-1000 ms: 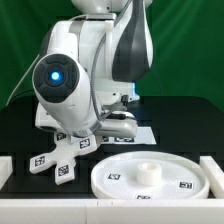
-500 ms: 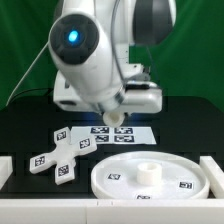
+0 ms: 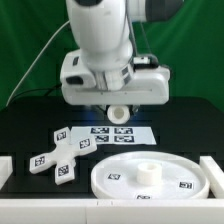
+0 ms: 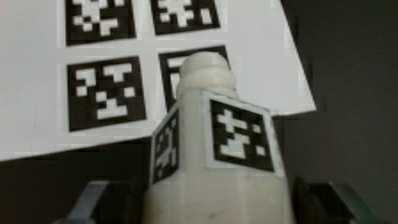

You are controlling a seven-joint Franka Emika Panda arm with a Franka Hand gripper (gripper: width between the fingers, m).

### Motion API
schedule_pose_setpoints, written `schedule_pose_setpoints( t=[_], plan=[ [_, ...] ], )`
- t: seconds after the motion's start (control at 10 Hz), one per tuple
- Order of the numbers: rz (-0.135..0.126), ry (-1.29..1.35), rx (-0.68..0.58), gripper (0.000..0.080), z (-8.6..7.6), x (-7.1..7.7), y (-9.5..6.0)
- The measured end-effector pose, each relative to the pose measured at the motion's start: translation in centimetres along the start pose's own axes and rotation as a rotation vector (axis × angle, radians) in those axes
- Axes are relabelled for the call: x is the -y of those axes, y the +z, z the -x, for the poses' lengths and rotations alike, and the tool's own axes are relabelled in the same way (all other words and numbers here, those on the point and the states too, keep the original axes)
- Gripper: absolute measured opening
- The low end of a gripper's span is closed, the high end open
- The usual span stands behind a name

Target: Assemble round table

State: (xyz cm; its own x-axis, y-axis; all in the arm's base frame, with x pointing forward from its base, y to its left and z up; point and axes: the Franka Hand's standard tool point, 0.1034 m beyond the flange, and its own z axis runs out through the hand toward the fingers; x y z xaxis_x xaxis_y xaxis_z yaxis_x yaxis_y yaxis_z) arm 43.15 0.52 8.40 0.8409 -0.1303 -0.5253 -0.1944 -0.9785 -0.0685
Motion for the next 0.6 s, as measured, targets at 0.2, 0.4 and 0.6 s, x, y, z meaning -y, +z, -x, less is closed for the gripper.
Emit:
schedule_pose_setpoints(
  t=[0.2,0.4,0.6],
  plan=[
    [-0.018,-0.070,-0.120,0.0403,-2.6,1.2,-3.8],
    [-0.015,-0.151,-0.268,0.0403,-5.0,1.8,-6.3],
    [0.000,-0.146,-0.395,0.0403,-4.9,1.3,-5.9]
  ],
)
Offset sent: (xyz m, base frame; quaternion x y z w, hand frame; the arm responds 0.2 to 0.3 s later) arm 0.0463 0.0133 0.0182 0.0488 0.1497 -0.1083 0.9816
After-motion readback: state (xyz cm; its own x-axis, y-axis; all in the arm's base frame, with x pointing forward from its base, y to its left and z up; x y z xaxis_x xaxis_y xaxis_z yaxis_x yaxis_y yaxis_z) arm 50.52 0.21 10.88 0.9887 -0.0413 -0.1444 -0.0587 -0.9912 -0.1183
